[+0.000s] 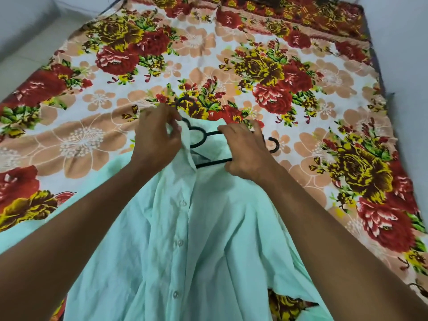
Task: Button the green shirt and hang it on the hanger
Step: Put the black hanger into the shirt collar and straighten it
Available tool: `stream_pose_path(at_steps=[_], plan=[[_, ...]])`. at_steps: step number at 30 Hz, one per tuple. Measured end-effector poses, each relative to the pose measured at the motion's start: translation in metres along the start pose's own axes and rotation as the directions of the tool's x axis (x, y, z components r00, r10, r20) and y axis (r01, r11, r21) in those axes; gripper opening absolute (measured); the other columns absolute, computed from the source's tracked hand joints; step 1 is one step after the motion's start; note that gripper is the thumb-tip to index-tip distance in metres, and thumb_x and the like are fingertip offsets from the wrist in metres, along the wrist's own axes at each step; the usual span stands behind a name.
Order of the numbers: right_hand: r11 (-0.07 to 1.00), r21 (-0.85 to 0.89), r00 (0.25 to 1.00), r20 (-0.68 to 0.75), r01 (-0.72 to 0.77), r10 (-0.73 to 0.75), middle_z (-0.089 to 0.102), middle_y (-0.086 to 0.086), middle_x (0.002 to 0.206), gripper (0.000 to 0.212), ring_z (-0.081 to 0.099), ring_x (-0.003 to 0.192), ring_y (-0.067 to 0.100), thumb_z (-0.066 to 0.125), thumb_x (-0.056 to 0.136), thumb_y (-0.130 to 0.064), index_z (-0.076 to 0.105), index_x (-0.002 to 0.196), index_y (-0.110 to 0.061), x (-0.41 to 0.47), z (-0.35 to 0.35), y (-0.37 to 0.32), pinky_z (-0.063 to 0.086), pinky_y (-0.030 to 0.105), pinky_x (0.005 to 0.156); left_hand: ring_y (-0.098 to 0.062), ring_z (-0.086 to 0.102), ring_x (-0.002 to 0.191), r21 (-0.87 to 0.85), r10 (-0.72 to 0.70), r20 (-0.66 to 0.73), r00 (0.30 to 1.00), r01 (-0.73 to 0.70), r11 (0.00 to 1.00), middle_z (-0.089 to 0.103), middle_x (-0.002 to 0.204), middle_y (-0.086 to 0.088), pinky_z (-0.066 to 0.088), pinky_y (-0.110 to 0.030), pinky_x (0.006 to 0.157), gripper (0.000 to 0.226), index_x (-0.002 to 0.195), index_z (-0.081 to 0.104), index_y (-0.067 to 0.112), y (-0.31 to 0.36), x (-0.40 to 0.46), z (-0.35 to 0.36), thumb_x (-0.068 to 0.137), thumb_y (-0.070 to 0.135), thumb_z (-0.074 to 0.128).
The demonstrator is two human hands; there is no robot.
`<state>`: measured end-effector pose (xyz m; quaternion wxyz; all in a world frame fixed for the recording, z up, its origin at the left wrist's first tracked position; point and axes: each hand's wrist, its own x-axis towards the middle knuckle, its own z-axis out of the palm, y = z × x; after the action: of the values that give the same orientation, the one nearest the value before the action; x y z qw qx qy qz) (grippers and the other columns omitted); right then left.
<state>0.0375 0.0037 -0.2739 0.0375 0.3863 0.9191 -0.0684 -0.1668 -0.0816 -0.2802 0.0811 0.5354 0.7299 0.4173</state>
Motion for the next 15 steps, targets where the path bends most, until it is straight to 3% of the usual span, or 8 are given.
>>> stream_pose_path(at_steps=[2, 3, 5, 6, 9, 11, 13, 15], plan=[[0.996, 0.063, 0.998, 0.009, 0.067, -0.067, 0.047, -0.001, 0.149, 0.094, 0.038, 0.146, 0.021, 0.081, 0.071, -0.028, 0.036, 0.154, -0.019, 0.003, 0.006, -0.007, 0.003, 0.05, 0.129, -0.034, 0.051, 0.122, 0.223, 0.182, 0.101, 0.978, -0.201, 0.954, 0.063, 0.117, -0.004, 0.032, -0.043, 0.103, 0.04, 0.121, 0.061, 0.016, 0.003, -0.003, 0.006, 0.081, 0.017, 0.066], [0.992, 0.091, 0.996, -0.001, 0.087, -0.087, 0.047, -0.003, 0.148, 0.094, 0.038, 0.145, 0.02, 0.081, 0.071, -0.028, 0.037, 0.153, -0.019, 0.004, 0.008, -0.009, 0.003, 0.05, 0.129, -0.034, 0.045, 0.131, 0.279, 0.192, 0.241, 0.951, -0.257, 0.925, 0.059, 0.127, -0.006, 0.023, -0.045, 0.109, 0.055, 0.133, 0.057, 0.016, 0.003, -0.003, 0.011, 0.08, 0.023, 0.069], [0.985, 0.144, 0.995, -0.047, 0.098, -0.093, 0.047, -0.004, 0.149, 0.092, 0.037, 0.147, 0.018, 0.082, 0.072, -0.027, 0.039, 0.153, -0.021, 0.004, 0.01, -0.012, 0.002, 0.05, 0.129, -0.032, 0.037, 0.143, 0.372, 0.027, 0.509, 0.86, -0.248, 0.895, 0.054, 0.141, -0.009, 0.006, -0.05, 0.12, 0.078, 0.151, 0.041, 0.014, 0.004, 0.0, 0.022, 0.083, 0.033, 0.074], [0.983, 0.156, 0.993, -0.083, 0.096, -0.084, 0.048, -0.004, 0.149, 0.089, 0.036, 0.148, 0.018, 0.083, 0.073, -0.028, 0.041, 0.151, -0.021, 0.002, 0.011, -0.011, 0.002, 0.051, 0.129, -0.031, 0.041, 0.142, 0.418, -0.042, 0.558, 0.828, -0.237, 0.877, 0.057, 0.138, -0.009, 0.002, -0.053, 0.122, 0.074, 0.151, 0.042, 0.014, 0.003, 0.003, 0.027, 0.086, 0.034, 0.072], [0.982, 0.187, 0.937, -0.346, 0.01, 0.056, 0.056, 0.0, 0.139, 0.065, 0.045, 0.139, 0.024, 0.085, 0.073, -0.034, 0.058, 0.131, -0.02, -0.014, 0.023, -0.011, 0.02, 0.053, 0.123, -0.03, 0.058, 0.121, 0.411, -0.026, 0.444, 0.896, -0.178, 0.894, 0.07, 0.111, -0.006, 0.01, -0.054, 0.121, 0.03, 0.122, 0.068, 0.016, -0.004, 0.018, 0.028, 0.092, 0.014, 0.064], [0.902, 0.413, 0.76, -0.545, -0.123, 0.353, 0.06, 0.003, 0.117, 0.037, 0.055, 0.115, 0.026, 0.08, 0.078, -0.027, 0.063, 0.109, -0.016, -0.032, 0.038, -0.013, 0.04, 0.047, 0.103, -0.03, 0.062, 0.114, 0.332, 0.007, 0.345, 0.938, -0.129, 0.935, 0.072, 0.105, -0.007, 0.017, -0.053, 0.119, 0.021, 0.109, 0.073, 0.013, -0.007, 0.025, 0.024, 0.092, 0.007, 0.064], [0.746, 0.632, 0.627, -0.499, -0.21, 0.599, 0.061, 0.005, 0.101, 0.017, 0.057, 0.099, 0.028, 0.074, 0.084, -0.015, 0.061, 0.095, -0.011, -0.043, 0.051, -0.02, 0.047, 0.05, 0.088, -0.03, 0.064, 0.111, 0.299, 0.034, 0.325, 0.945, -0.137, 0.944, 0.074, 0.105, -0.007, 0.022, -0.053, 0.118, 0.019, 0.108, 0.075, 0.011, -0.009, 0.027, 0.02, 0.091, 0.006, 0.067], [0.699, 0.661, 0.684, -0.377, -0.273, 0.625, 0.064, 0.007, 0.095, 0.009, 0.059, 0.095, 0.03, 0.071, 0.087, -0.012, 0.063, 0.091, -0.009, -0.04, 0.062, -0.027, 0.048, 0.053, 0.085, -0.03, 0.066, 0.108, 0.254, 0.068, 0.326, 0.943, -0.156, 0.955, 0.075, 0.105, -0.008, 0.028, -0.053, 0.116, 0.02, 0.106, 0.076, 0.009, -0.008, 0.028, 0.018, 0.09, 0.004, 0.067]])
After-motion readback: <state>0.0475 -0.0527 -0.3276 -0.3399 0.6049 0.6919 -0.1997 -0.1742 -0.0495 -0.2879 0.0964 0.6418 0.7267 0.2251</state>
